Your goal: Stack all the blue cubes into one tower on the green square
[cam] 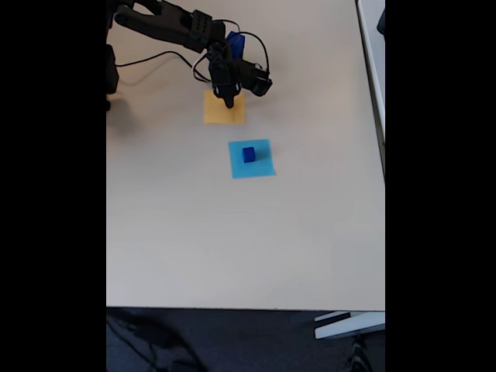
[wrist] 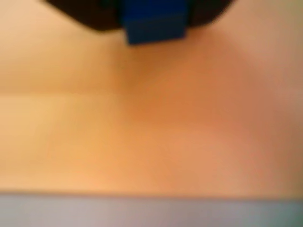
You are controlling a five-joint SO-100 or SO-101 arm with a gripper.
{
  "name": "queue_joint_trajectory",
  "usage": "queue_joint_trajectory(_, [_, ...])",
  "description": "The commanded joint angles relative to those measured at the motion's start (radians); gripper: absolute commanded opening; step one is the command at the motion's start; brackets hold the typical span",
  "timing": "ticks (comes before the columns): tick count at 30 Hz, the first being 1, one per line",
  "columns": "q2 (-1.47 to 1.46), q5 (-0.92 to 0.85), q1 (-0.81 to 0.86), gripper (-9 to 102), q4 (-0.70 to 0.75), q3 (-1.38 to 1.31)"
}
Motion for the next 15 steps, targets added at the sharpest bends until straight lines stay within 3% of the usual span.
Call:
queue_joint_trajectory(1, [0.089, 0.012, -0.006, 5, -0.014, 0.000])
queue_joint_trajectory(15, [0.097, -0.017, -0.018, 18, -0.029, -0.026])
